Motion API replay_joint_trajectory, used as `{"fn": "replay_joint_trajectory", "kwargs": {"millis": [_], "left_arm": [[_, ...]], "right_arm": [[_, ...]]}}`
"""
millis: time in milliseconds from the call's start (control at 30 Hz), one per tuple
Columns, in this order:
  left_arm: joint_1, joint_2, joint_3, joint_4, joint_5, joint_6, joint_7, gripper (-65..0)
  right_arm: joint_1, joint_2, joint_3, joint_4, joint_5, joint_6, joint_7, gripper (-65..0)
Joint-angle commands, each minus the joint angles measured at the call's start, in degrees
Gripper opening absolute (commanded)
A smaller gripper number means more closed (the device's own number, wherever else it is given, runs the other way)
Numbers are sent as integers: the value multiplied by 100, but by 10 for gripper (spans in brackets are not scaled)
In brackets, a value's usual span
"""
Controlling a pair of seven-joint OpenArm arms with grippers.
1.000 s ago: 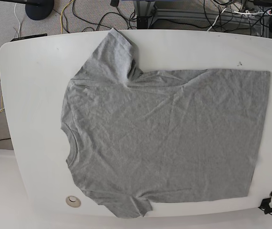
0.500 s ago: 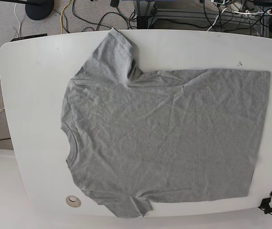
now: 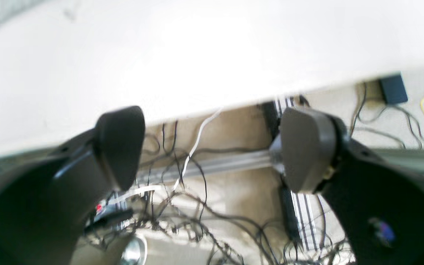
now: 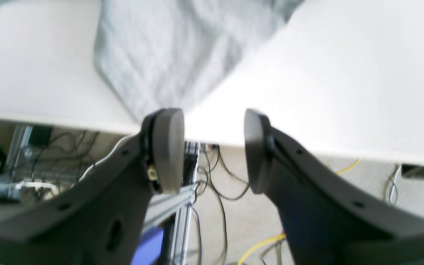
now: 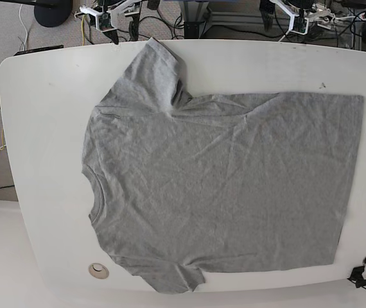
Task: Fold the T-shirt properly
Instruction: 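Move both grippers down to the shirt's shoulder edge near the collar side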
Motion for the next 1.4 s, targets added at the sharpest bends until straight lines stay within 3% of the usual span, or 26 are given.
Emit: {"fn": "replay_joint_trajectory", "kwargs": {"millis": [0,133,267,533,767,1000,1367], "left_arm": [[-118,-16,-159,89,-4,69,-140,-110],[-601,-16,-431,72,-13,7,-105,-107],[-1023,-16,-924,28,-734,-397,-8,-107],[-2052,-16,-2374,-218,-2351,-1452,1513,-107],[-2597,-7,-3148,-447,-2527,-2076,2330,-109],[-2605,-16,-3122,-447,-2518,-2076,2330,-109],[-2641,-33,-3122,-447,-2509,-2076,2330,-109]], "right_arm": [[116,43,2,84,333,40,145,-376],[530,236,11,84,1151,31,-119,-356],[758,430,11,75,2452,5,-532,-344],[978,614,64,66,4386,-13,-1420,-346],[1145,605,679,-22,5696,-13,-2475,-347],[1330,447,925,-197,6083,-21,-3222,-347],[1321,377,881,-637,6065,-21,-3231,-347]]}}
